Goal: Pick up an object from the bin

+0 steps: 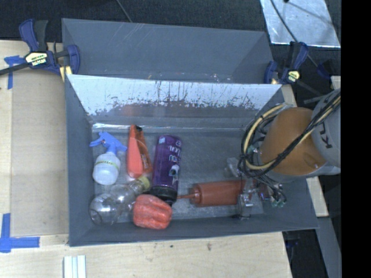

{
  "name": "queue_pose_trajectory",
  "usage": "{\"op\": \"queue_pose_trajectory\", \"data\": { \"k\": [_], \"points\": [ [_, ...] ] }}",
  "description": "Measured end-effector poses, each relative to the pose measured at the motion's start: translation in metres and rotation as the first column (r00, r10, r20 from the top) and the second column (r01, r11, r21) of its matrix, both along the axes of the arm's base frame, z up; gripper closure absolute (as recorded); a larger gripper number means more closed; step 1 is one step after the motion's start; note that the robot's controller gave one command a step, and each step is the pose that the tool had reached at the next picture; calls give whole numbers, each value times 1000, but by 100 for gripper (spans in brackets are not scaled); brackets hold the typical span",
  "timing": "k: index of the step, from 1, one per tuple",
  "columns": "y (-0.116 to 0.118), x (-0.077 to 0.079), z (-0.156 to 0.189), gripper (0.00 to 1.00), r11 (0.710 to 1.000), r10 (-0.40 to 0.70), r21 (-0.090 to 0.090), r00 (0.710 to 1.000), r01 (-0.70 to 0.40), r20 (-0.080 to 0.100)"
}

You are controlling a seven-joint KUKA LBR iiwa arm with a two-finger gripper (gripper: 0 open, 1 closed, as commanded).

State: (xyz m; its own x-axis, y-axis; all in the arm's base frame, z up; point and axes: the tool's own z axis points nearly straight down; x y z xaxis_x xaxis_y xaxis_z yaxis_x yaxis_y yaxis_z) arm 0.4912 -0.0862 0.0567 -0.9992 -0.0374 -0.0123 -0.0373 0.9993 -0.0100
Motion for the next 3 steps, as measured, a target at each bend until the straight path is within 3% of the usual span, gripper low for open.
{"op": "queue_pose_trajectory", "data": {
  "k": [1,2,3],
  "points": [
    [-10,-1,15,100,993,-122,8,992,122,-11],
    [-10,-1,15,100,993,-122,8,992,122,-11],
    [-41,3,174,100,991,-137,9,991,137,-7]
  ]
}}
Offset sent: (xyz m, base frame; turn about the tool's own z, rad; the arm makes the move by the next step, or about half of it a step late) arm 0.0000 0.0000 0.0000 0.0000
